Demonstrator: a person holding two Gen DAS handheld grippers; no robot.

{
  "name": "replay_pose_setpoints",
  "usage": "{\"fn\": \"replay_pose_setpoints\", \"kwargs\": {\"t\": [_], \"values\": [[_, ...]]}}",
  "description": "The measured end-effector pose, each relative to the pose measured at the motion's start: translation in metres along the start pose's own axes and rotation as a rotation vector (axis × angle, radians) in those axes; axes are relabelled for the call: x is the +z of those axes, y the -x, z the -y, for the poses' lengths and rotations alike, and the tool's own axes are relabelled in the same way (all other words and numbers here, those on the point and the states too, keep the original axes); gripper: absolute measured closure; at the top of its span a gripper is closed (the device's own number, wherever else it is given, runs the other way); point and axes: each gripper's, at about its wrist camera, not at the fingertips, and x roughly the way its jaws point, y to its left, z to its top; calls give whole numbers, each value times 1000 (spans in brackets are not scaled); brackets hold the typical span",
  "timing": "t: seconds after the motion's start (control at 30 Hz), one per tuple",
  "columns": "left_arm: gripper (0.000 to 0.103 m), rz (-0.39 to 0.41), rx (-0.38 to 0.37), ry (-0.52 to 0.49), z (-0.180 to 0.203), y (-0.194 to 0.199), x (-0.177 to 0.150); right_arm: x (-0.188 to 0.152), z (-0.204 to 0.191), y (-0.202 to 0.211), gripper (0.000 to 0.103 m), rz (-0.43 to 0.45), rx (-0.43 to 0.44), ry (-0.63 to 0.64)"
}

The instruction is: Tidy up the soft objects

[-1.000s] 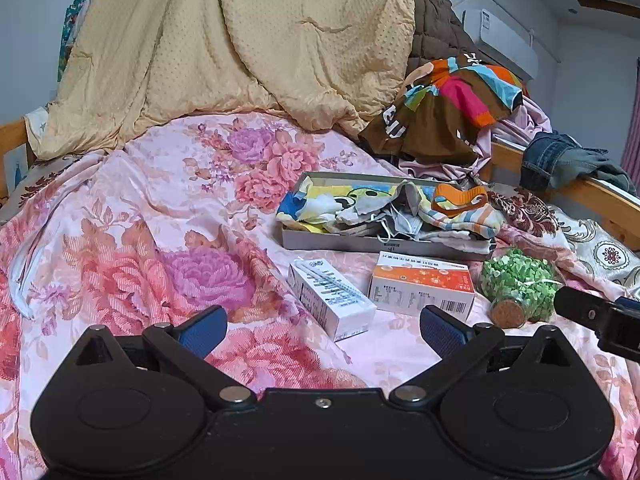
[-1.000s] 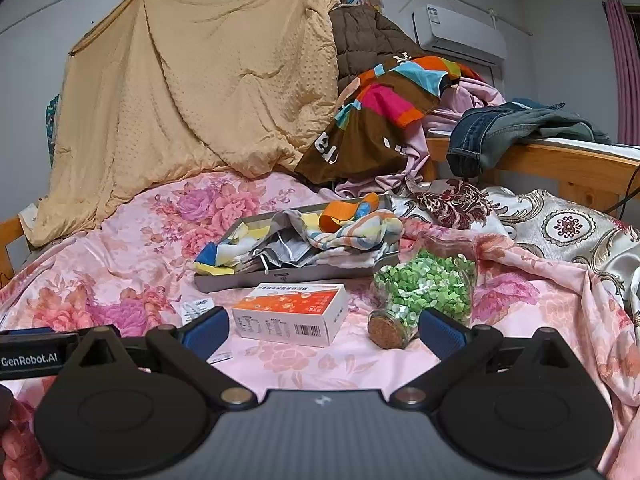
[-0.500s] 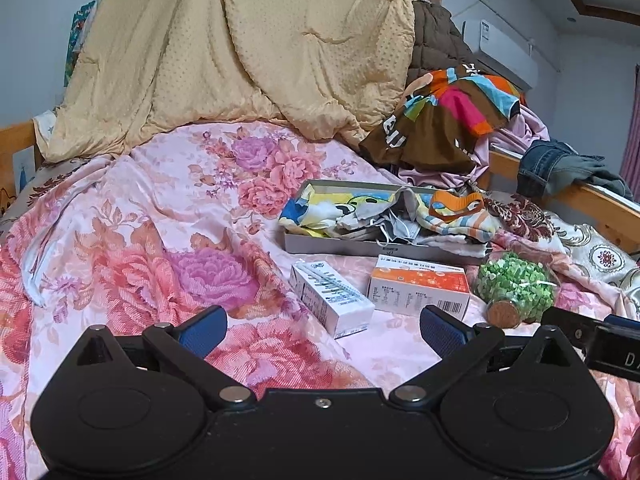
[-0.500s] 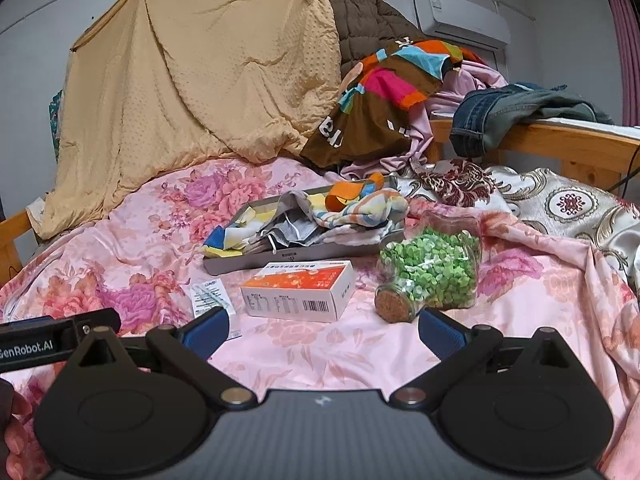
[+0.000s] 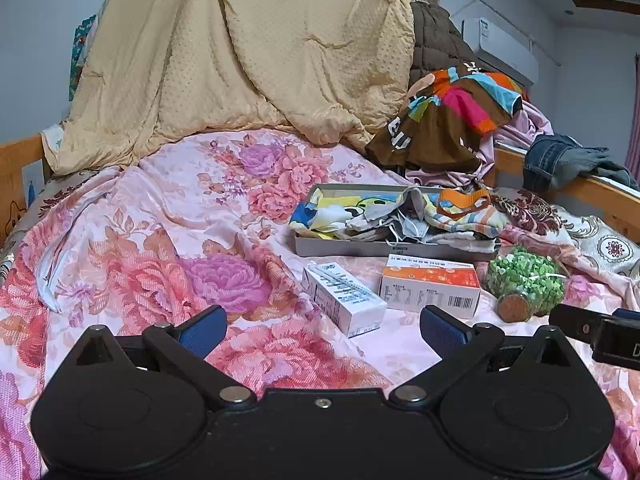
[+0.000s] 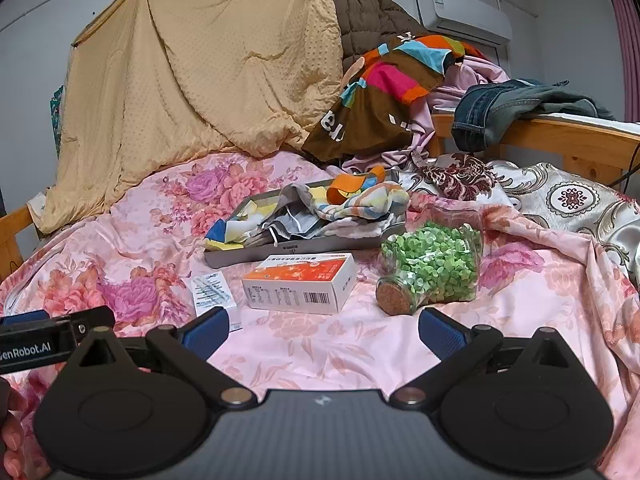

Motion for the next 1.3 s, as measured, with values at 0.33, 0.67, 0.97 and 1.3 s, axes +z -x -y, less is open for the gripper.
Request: {"fn": "replay_pose_setpoints", "kwargs": {"t": [0.33, 0.67, 0.97, 1.3], "values": [[1, -7, -7, 7, -1, 0, -2, -3, 0, -2, 0, -7, 3, 5], [1, -10, -7, 9, -1, -1, -4, -2, -1, -2, 0, -7, 2, 5], [1, -17, -3, 17, -1, 0, -7, -3, -1, -3, 0, -9, 2, 7], [1, -15, 3, 24, -3, 0, -7, -3, -1, -3, 0, -10, 3, 7]]}}
